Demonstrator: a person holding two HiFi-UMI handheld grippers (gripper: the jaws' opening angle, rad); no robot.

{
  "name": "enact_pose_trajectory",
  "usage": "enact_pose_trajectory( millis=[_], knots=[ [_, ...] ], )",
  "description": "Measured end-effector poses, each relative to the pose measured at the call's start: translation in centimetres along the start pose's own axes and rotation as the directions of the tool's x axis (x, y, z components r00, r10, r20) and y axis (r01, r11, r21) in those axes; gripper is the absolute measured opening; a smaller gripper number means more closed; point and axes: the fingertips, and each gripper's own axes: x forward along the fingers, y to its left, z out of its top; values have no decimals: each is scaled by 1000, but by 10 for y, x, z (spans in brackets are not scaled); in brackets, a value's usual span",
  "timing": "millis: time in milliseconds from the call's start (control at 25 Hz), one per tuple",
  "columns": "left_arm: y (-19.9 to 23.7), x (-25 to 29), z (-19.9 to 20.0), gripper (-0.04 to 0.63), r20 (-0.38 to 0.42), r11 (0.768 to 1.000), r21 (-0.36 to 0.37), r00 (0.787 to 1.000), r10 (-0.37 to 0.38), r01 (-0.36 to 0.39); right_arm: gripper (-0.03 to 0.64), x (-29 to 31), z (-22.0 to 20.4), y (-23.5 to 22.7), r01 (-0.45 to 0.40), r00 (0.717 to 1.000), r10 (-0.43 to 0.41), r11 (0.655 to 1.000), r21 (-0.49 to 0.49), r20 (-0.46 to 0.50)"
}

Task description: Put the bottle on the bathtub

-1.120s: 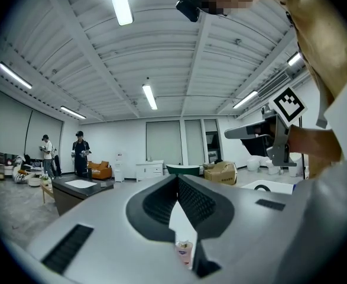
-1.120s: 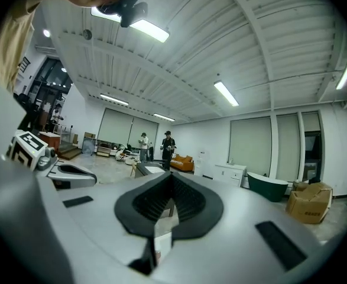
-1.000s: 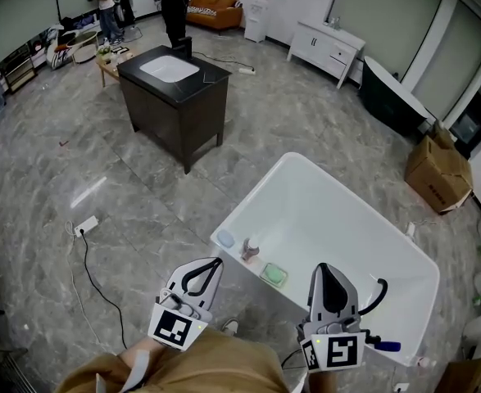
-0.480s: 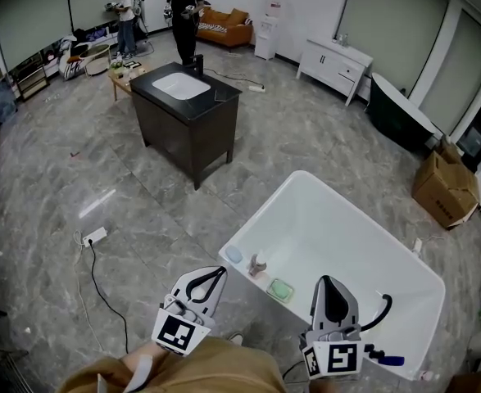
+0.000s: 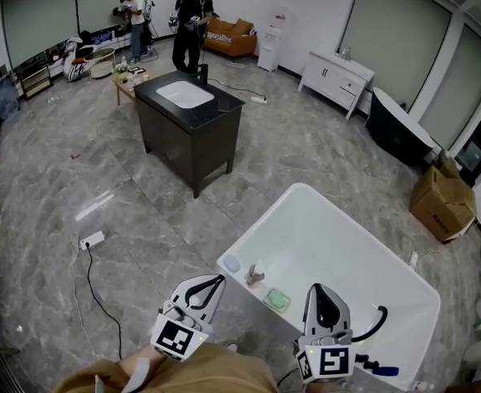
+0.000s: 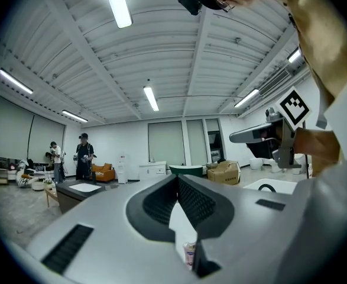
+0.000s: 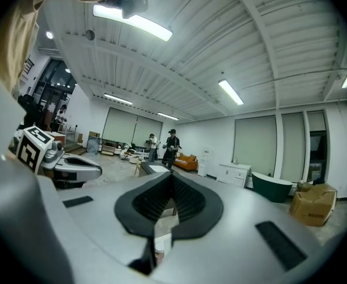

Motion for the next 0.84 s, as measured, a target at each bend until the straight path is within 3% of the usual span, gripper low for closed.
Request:
enact_pose_trajectory(
  millis=[560, 840],
  knots=[
    [8, -6, -1, 6, 9, 1000, 20, 1000, -3, 3, 5, 4, 4, 12, -10, 1000, 10, 1000, -4, 2],
    [9, -4, -1, 8, 10, 1000, -5, 1000, -10, 10, 5, 5, 0, 12, -3, 1000, 3, 1000, -1, 4]
  ],
)
